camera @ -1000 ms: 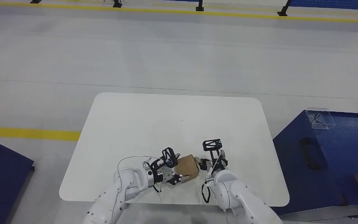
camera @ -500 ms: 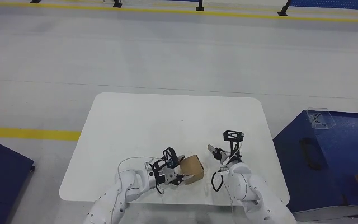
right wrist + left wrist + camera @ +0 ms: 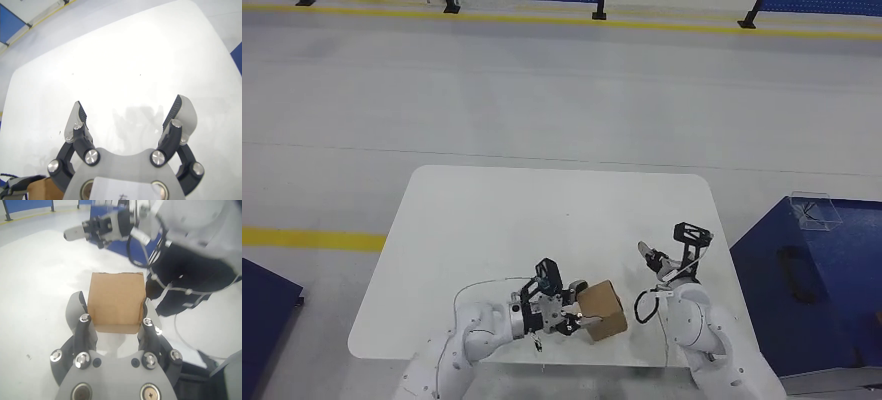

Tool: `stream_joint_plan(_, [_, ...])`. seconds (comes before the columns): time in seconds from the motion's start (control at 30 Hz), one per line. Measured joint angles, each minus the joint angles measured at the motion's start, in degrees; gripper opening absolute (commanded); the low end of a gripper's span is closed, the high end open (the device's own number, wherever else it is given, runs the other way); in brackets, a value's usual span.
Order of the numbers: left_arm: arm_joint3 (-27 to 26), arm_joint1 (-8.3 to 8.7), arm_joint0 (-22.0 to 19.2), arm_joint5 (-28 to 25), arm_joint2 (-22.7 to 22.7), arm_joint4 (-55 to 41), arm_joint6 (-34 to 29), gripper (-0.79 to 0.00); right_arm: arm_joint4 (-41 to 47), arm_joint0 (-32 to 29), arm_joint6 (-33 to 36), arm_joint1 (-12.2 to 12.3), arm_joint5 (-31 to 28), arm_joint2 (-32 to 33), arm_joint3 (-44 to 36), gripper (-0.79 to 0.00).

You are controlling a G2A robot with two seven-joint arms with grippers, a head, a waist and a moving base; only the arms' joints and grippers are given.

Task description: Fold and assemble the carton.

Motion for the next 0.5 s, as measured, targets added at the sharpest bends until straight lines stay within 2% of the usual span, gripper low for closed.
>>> stream_joint_plan(0.13, [6.51, -0.90, -2.11, 0.59, 0.38, -22.79, -0.63, -0.785, 1.21, -1.77, -1.58, -0.04, -0.43, 2.40, -1.15, 0.000])
stream_joint_plan(0.23, [12.63, -1.66, -5.52, 7.10, 1.81, -37.33, -7.41, -0.785, 2.34, -2.31, -1.36, -0.10, -1.03, 3.62, -1.28, 0.000])
stream_joint_plan(0.33, [18.48, -2.46, -9.67, 14.75, 3.22, -45.86, -15.03, -0.785, 3.16, -2.15, -0.28, -0.15, -2.13, 4.22, -0.89, 0.000])
stream_joint_plan(0.43, [23.28, -3.45, -13.00, 20.84, 5.04, -47.79, -18.99, -0.785, 3.07, -1.75, 0.33, -0.28, -2.42, 4.06, -0.29, 0.000])
stream_joint_plan(0.47, [24.30, -3.76, -13.68, 22.09, 5.61, -47.73, -19.41, -0.693, 2.95, -1.62, 0.45, -0.33, -2.41, 3.89, -0.12, 0.000])
stream_joint_plan(0.5, [25.15, -4.07, -14.24, 23.05, 6.13, -47.79, -19.74, -0.179, 2.83, -1.50, 0.62, -0.38, -2.41, 3.71, 0.03, 0.000])
